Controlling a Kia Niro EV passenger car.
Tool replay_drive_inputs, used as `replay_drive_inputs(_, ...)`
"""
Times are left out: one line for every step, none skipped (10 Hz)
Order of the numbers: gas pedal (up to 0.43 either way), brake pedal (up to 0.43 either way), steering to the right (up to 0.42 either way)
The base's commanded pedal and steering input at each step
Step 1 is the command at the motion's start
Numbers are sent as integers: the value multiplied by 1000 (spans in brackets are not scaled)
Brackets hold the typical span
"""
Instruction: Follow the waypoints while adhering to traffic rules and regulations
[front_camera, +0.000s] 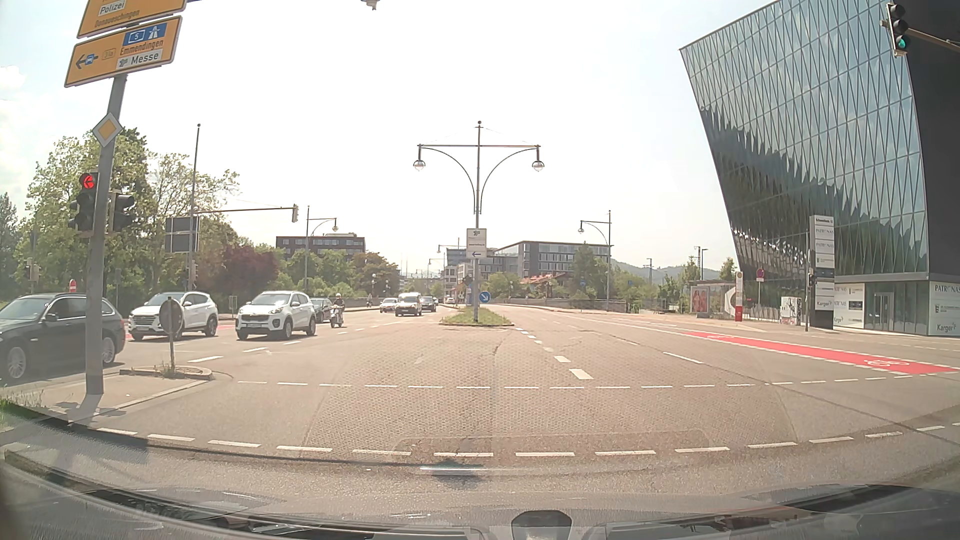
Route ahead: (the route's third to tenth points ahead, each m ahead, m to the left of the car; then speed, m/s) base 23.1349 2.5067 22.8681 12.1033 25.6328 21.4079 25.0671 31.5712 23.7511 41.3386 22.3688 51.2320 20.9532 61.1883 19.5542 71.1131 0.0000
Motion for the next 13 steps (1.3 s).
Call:
replay_drive_inputs(0, 256, -6)
replay_drive_inputs(0, 256, -6)
replay_drive_inputs(0, 256, -6)
replay_drive_inputs(0, 256, -6)
replay_drive_inputs(0, 256, -6)
replay_drive_inputs(0, 256, -6)
replay_drive_inputs(0, 256, -6)
replay_drive_inputs(0, 256, -6)
replay_drive_inputs(0, 256, -6)
replay_drive_inputs(0, 262, -6)
replay_drive_inputs(0, 262, -6)
replay_drive_inputs(0, 262, -6)
replay_drive_inputs(0, 262, -6)
